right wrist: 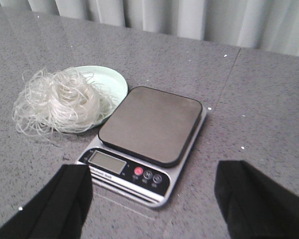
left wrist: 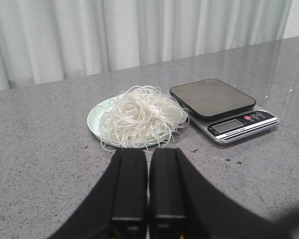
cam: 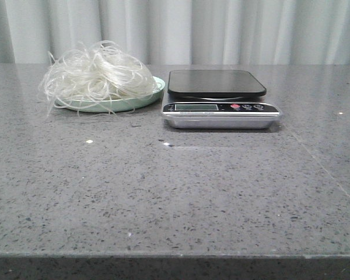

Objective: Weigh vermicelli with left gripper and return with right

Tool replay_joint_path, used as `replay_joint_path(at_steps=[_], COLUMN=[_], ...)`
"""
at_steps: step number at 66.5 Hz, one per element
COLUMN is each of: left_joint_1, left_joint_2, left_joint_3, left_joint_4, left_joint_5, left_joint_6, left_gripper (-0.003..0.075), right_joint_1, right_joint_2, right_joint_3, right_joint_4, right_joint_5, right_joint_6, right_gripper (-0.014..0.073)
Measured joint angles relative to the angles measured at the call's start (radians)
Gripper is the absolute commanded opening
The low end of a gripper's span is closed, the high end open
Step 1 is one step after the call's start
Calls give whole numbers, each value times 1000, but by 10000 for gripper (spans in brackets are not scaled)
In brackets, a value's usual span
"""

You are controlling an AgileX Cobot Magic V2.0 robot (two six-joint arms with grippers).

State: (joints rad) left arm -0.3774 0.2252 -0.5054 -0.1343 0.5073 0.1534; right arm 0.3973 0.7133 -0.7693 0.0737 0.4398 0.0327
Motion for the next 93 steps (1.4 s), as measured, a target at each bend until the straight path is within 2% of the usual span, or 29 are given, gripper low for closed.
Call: replay_joint_path(at_steps=[8,14,19,24,30,73,82,93], left_joint_1=[0,0,0,0,0,4,68,219], left_joint_2=[0,0,0,0,0,0,-27,-107], left_joint_3=[0,0,0,0,0,29,114,290], left_joint_4=[0,0,0,0,0,2,60,82], left_joint_5=[0,0,0,0,0,-11,-91,-240], left_joint_6=[0,0,0,0,0,0,0,-2], left_gripper=[127,127,127,127,127,127,127,127], right_joint_1=[0,0,0,0,0,0,0,0], right_joint_2=[-214,-375,-456,-497,-506,-506,-506,-506], right_joint_3=[182,297,352,381,390,390,390,390], right_joint_4=[-30,-33,-34,-35,-35,-37,-37,-37], right_joint_5=[-90,-162,-187,-197,-204,-213,-213,-213], right_joint_6=[-4,-6,-6,-6,-6,-8,-8,-8], right_gripper=[602,522,366,115,180,178,178,178])
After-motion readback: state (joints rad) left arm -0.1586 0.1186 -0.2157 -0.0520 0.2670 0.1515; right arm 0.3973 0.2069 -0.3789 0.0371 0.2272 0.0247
